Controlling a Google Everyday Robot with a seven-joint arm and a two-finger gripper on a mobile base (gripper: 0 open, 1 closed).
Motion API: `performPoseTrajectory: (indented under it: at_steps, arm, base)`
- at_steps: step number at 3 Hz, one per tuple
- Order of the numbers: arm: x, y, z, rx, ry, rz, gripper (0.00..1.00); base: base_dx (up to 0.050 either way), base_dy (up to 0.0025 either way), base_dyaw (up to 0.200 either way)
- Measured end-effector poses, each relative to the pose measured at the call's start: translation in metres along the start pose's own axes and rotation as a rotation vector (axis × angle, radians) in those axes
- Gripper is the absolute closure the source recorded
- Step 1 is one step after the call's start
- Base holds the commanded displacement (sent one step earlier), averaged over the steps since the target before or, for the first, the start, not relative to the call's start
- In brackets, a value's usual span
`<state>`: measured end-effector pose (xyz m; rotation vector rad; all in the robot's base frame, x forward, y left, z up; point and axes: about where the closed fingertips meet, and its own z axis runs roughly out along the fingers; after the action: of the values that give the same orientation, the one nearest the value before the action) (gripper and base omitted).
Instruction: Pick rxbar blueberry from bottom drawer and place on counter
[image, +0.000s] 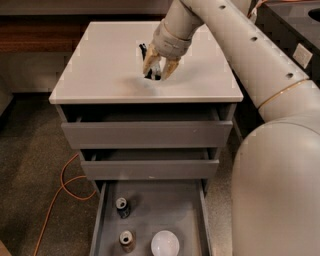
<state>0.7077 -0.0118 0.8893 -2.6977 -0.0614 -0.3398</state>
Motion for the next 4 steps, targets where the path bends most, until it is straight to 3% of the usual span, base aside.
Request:
performPoseTrajectory:
  at_steps: [2,3,4]
  arm:
    - [0.006,0.0,0.026,0.013,-0.05,-0.015,0.59]
    - [0.001,0.004,0.034,0.085,-0.033,0.022,0.28]
    - [0.002,0.001,0.037,0.078,-0.037,0.016,0.05]
  base:
    - [0.0,0.0,0.0]
    - [0.0,0.0,0.0]
    - [0.0,0.0,0.0]
